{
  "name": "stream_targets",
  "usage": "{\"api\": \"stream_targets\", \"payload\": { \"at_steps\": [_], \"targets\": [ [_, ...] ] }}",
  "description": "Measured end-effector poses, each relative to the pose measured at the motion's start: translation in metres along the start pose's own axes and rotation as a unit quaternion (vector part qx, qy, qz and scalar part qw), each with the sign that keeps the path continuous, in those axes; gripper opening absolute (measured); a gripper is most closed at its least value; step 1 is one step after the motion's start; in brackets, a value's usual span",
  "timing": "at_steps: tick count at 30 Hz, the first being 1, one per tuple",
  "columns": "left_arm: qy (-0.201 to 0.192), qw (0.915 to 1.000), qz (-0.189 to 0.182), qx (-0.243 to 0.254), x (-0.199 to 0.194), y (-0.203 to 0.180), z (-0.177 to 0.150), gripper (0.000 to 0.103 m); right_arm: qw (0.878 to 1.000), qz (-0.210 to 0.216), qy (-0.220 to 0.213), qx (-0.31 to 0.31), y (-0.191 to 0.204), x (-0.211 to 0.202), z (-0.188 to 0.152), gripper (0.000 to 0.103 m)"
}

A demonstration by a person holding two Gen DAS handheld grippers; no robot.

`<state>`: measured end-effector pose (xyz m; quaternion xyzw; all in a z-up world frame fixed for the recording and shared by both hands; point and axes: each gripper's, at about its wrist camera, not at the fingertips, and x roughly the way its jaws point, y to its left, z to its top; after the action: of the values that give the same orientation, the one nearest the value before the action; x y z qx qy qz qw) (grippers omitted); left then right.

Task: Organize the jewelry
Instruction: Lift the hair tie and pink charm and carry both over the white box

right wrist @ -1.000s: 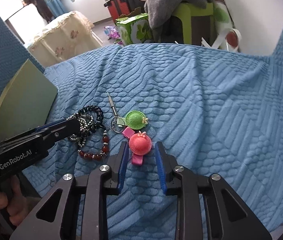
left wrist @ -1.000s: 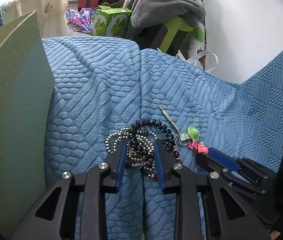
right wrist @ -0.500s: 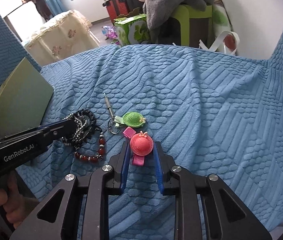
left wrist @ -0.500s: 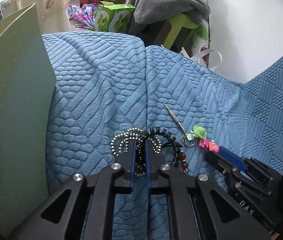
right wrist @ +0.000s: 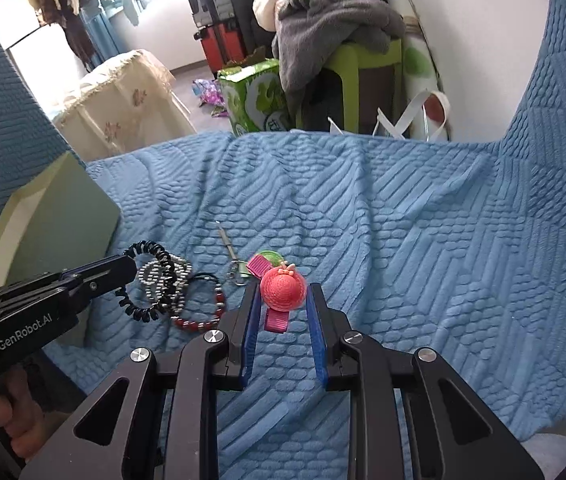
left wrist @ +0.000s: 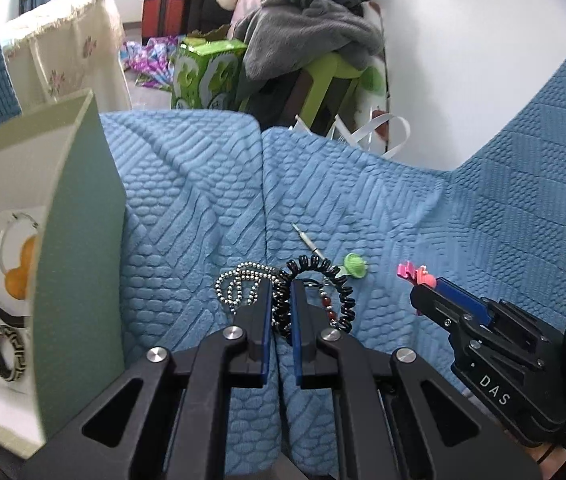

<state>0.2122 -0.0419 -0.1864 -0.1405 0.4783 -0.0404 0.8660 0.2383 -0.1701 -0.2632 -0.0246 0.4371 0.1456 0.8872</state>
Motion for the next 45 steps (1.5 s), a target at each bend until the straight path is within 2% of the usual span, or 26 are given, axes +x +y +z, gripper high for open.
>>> {"api": "stream_targets", "payload": {
  "at_steps": [11, 20, 31, 45],
  "targets": [
    [-0.030, 0.9989, 0.002, 0.037, -0.059, 0.000, -0.021, 0.008, 1.000, 0.002, -0.025, 0.017, 0.028, -0.059, -0.017, 0.020],
    [-0.060, 0.9976, -0.003, 0.033, -0.108, 0.013, -0.025, 0.008, 0.999, 0.013, -0.049, 0.017, 0.057, -0.099, -0.023, 0.020],
    [-0.111, 0.9933, 0.010, 0.030, -0.155, 0.034, -0.003, 0.008, 0.995, 0.031, -0.096, 0.002, 0.090, -0.136, 0.009, 0.020],
    [-0.173, 0.9838, 0.041, 0.026, -0.219, 0.061, 0.011, 0.008, 0.982, 0.087, -0.161, -0.038, 0.146, -0.181, 0.054, 0.021]
  ]
}}
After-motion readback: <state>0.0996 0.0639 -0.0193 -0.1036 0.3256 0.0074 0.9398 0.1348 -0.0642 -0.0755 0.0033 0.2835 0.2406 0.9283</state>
